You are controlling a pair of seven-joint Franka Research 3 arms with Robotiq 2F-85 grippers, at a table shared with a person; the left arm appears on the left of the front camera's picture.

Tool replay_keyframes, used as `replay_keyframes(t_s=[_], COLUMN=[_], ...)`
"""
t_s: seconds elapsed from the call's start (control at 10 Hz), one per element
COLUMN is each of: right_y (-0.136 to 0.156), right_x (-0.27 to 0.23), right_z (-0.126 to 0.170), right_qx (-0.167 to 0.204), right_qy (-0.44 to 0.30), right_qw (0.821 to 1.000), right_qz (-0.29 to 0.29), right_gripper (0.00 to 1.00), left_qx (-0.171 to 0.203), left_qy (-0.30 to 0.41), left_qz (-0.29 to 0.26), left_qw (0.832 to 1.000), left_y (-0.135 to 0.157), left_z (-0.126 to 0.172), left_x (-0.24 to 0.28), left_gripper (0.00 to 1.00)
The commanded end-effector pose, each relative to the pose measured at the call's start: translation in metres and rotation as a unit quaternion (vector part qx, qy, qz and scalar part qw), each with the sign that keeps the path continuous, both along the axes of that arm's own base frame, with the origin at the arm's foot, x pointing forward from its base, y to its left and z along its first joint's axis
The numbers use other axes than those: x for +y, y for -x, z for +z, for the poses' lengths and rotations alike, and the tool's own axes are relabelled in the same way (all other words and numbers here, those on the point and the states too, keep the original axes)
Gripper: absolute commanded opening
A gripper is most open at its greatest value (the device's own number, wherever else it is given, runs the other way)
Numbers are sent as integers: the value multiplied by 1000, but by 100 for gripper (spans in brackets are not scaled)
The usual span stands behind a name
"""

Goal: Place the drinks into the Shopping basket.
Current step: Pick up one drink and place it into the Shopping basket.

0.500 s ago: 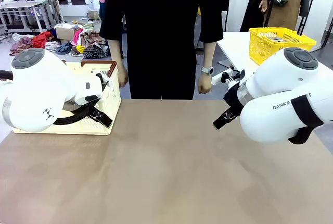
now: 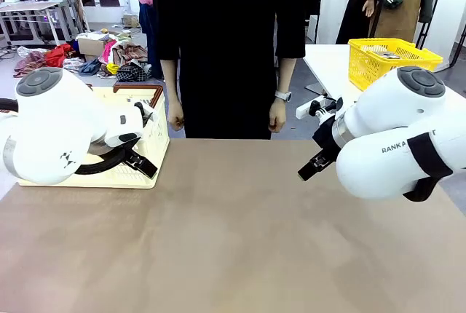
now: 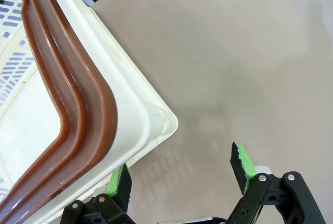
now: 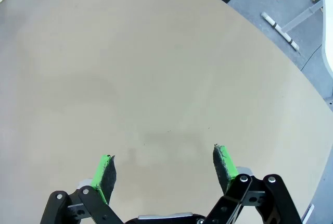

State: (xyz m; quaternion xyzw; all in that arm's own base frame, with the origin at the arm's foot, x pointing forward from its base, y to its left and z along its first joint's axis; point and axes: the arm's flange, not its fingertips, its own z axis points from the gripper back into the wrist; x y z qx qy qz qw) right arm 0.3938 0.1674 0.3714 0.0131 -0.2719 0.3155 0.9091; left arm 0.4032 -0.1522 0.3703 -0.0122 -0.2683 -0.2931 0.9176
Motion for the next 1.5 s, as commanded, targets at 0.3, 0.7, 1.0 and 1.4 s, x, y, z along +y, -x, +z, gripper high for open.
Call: replay_keyframes(t_s=[0.3,0.7,1.0,1.4], right_y=[0,0,0,0], right_x=[0,0,0,0], right_z=[0,0,0,0], right_qx=[0,0,0,0], right_qy=[0,0,0,0], right_qw=[1000,1000,1000,1000], right_qz=[0,0,0,0], right_gripper=[100,100,100,100], left_qx=[0,0,0,0], left_qy=[0,0,0,0], left_qz=[0,0,0,0], left_qw=[1000,1000,1000,1000], left_y=[0,0,0,0], left_z=[0,0,0,0], left_x=[0,0,0,0], left_gripper=[100,100,100,100])
